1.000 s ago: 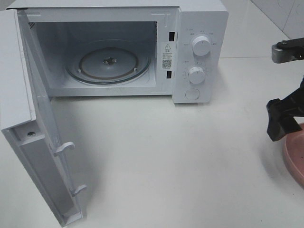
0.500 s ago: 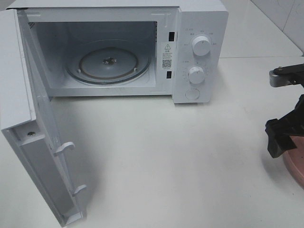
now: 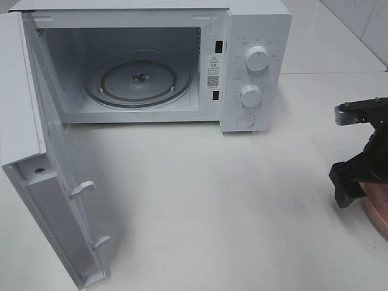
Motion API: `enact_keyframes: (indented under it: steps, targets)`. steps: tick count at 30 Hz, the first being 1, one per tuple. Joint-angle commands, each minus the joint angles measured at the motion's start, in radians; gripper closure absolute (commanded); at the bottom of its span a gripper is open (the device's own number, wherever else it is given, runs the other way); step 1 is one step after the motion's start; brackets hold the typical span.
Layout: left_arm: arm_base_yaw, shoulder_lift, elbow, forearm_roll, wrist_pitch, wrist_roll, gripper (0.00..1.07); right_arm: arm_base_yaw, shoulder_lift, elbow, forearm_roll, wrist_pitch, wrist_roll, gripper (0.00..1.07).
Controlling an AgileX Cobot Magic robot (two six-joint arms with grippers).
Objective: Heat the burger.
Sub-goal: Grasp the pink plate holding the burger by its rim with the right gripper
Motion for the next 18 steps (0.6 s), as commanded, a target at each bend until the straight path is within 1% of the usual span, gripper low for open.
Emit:
enact_keyframes:
  steps: [1,7,18]
  targets:
    - [0.004,-0.018,0.003,-0.008,-0.007,0.0,0.07,-0.006,0.04,0.002,-0.014,-0.019,0.002,0.2]
    - [0.004,-0.018,0.003,-0.008,-0.007,0.0,0.07,-0.006,0.071,0.002,-0.014,-0.029,0.002,0.21]
    - [0.004,-0.018,0.003,-0.008,-0.007,0.0,0.07,-0.006,0.126,0.002,-0.013,-0.034,0.003,0.28]
